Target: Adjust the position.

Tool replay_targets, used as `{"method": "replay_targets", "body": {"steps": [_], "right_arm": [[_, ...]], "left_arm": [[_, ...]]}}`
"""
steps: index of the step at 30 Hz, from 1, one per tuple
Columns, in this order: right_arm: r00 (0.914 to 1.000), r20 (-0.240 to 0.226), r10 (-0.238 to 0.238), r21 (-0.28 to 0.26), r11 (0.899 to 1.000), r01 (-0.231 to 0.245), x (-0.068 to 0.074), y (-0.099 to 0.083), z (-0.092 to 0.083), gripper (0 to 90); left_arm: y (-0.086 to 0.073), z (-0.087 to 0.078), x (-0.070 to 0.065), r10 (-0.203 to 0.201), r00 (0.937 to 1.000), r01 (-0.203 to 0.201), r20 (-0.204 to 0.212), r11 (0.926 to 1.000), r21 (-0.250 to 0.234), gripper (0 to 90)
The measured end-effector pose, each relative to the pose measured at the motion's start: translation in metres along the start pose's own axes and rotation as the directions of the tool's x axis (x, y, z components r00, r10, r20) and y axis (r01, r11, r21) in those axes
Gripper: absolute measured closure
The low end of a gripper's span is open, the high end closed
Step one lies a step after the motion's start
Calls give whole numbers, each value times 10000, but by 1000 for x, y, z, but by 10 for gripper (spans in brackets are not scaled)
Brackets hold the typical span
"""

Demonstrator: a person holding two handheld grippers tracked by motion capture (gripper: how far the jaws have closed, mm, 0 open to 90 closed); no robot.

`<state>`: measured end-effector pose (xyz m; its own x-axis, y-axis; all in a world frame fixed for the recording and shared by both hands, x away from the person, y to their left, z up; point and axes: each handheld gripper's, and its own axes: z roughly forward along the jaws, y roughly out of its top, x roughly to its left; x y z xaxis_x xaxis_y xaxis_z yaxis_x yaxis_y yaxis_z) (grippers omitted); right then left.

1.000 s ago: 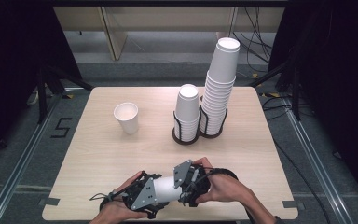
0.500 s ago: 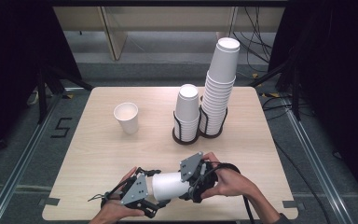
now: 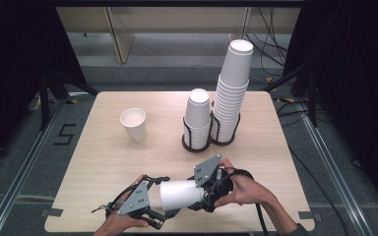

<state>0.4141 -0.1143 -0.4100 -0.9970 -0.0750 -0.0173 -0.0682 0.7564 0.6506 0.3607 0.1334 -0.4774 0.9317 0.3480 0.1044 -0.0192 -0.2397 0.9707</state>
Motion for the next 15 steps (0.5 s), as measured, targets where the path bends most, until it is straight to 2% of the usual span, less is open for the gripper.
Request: {"method": "replay_targets", "body": {"steps": [1, 2, 4, 5, 6, 7, 10, 11, 13, 14, 15], "right_arm": [[10000, 18, 20, -37, 10000, -20, 0, 0, 0, 253], [9999, -73, 121, -82, 9999, -121, 0, 0, 0, 254], [10000, 45, -7, 75, 10000, 7, 0, -1, 0, 255], [10000, 57, 49, 190, 9998, -50, 1, -1, 0, 254], [9994, 171, 313, 385, 9987, -320, 3, -1, 0, 249], [9999, 85, 97, 446, 9990, -100, 2, -1, 2, 243], [9990, 406, 181, 851, 9961, -215, 3, 1, 6, 219], [9991, 327, 251, 909, 9955, -280, 5, 2, 7, 213], [9980, 620, -83, 1230, 9924, 7, 6, 3, 10, 205], [9966, 814, 129, 1397, 9899, -243, 9, 5, 10, 196], [9974, 723, -68, 1388, 9903, -33, 9, 7, 11, 191]], "left_arm": [[0, 0, 1, 23, 10000, -23, 96, 10000, -64, 88], [2, -2, 1, 77, 9999, -79, 105, 9998, 170, 97], [3, -1, 1, 147, 9998, -151, 152, 9995, 264, 115], [4, -1, 1, 216, 9996, -223, 193, 9989, 416, 124], [4, 0, 0, 73, 9997, -83, 237, 9992, 401, 132], [4, 1, 0, 145, 9996, -159, 262, 9984, 549, 141], [6, 2, -2, 158, 9997, -175, 208, 9962, 852, 157], [7, 2, -2, 180, 9996, -201, 237, 9955, 923, 162], [9, 2, -3, 241, 9995, -262, 205, 9935, 1107, 168], [9, 2, -3, 254, 9995, -276, 202, 9926, 1179, 168], [9, 2, -2, 272, 9995, -292, 177, 9914, 1273, 168]]}}
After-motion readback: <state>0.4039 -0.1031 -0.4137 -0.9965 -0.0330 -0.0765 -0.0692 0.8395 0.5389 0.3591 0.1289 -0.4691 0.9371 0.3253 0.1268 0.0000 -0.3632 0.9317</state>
